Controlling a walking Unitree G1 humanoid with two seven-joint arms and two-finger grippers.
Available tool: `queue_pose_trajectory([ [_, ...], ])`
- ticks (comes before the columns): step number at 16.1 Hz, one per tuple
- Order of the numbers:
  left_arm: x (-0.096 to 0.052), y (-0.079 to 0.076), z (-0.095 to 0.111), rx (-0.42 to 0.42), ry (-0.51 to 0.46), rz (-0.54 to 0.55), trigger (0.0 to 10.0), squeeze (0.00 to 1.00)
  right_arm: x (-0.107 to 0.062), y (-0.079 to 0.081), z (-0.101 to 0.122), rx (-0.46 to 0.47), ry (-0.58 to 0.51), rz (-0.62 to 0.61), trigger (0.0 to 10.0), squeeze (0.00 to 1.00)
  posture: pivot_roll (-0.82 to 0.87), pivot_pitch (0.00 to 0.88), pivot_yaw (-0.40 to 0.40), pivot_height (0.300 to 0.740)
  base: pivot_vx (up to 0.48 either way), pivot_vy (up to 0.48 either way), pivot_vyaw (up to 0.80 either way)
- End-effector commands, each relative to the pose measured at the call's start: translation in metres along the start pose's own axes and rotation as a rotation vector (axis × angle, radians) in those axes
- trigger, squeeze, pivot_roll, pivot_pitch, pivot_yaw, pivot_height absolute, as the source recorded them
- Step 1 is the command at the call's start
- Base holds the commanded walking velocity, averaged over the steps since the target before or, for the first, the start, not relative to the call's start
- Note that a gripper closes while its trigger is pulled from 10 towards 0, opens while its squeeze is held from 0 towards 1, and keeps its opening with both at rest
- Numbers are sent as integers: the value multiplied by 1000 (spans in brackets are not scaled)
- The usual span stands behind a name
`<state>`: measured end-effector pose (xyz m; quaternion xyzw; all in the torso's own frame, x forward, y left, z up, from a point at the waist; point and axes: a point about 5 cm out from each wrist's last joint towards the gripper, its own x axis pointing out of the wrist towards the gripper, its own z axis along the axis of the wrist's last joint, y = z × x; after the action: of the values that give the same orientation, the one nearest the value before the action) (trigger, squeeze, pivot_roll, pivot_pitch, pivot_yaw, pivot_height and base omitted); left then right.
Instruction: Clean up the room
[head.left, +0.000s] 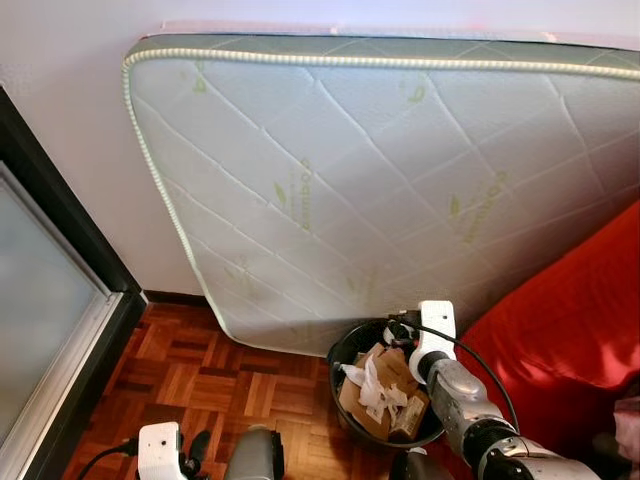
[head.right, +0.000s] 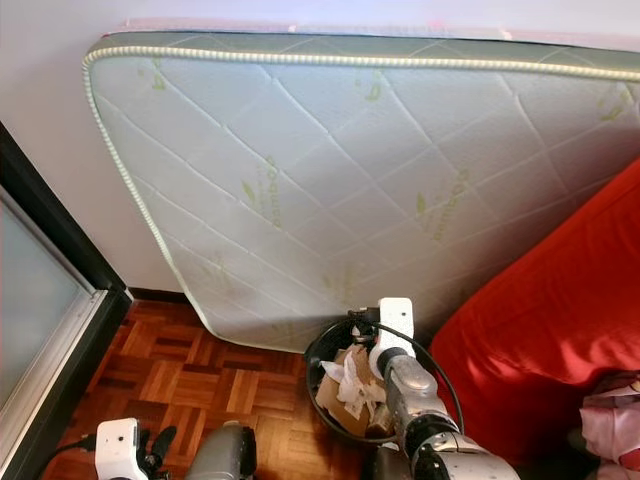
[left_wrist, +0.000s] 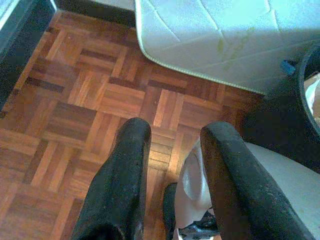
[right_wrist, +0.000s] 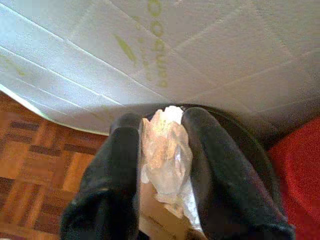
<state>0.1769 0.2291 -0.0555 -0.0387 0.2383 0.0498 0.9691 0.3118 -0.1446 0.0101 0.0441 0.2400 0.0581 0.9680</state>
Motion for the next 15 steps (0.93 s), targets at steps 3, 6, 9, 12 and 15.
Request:
queue_pose_trajectory([
  [3, -6, 1, -2, 1, -22, 1, 10000, 0, -3, -1, -10, -26, 33, -7, 10000, 1000, 258, 147, -18, 636, 0, 0, 0],
  [6, -9, 0, 2, 9, -62, -4, 10000, 0, -4, 1, -14, -46, 46, -4, 10000, 1000, 262, 154, -17, 636, 0, 0, 0],
  [9, -12, -2, 6, 14, -92, -9, 10000, 0, -4, 4, -18, -33, 64, 24, 10000, 1000, 266, 158, -18, 636, 0, 0, 0],
  [12, -15, -8, 16, 17, -127, -16, 10000, 0, -7, 3, -27, -67, 106, 16, 10000, 1000, 268, 162, -20, 636, 0, 0, 0],
  [15, -18, -13, 22, 17, -143, -21, 10000, 0, -11, 1, -39, -99, 157, 3, 10000, 1000, 270, 165, -18, 636, 0, 0, 0],
])
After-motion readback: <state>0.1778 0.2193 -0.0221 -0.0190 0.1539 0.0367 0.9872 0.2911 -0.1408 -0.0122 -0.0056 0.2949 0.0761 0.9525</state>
